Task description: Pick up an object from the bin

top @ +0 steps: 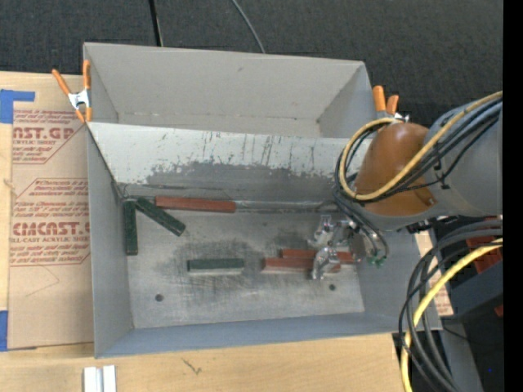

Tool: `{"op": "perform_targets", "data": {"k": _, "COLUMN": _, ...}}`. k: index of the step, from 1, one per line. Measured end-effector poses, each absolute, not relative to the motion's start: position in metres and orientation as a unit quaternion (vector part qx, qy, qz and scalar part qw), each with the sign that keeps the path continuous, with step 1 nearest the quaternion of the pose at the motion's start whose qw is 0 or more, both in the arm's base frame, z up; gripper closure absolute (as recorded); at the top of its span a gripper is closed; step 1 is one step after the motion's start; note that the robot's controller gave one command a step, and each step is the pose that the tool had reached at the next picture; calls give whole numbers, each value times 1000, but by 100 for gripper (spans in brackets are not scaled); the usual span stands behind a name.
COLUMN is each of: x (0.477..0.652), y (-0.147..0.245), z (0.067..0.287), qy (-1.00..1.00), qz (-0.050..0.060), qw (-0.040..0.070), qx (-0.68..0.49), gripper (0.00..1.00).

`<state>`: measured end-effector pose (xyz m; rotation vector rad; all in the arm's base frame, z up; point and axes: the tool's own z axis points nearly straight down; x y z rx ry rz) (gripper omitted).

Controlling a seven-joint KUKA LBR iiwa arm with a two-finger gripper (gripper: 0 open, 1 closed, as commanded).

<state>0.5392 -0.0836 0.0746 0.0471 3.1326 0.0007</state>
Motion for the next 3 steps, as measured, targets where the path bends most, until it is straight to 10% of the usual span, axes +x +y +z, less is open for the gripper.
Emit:
{"op": "perform_targets", "data": {"k": 2, "x": 540, "y": -87, "z": 74, "qy": 1000, "qz": 2, "qw": 4, "qx": 9, "gripper": 100}}
{"op": "perform_targets", "data": {"k": 3, "x": 532, "y": -103, "z": 262, "qy": 999, "qz": 0, "qw": 5, "qx": 32, "gripper": 100}}
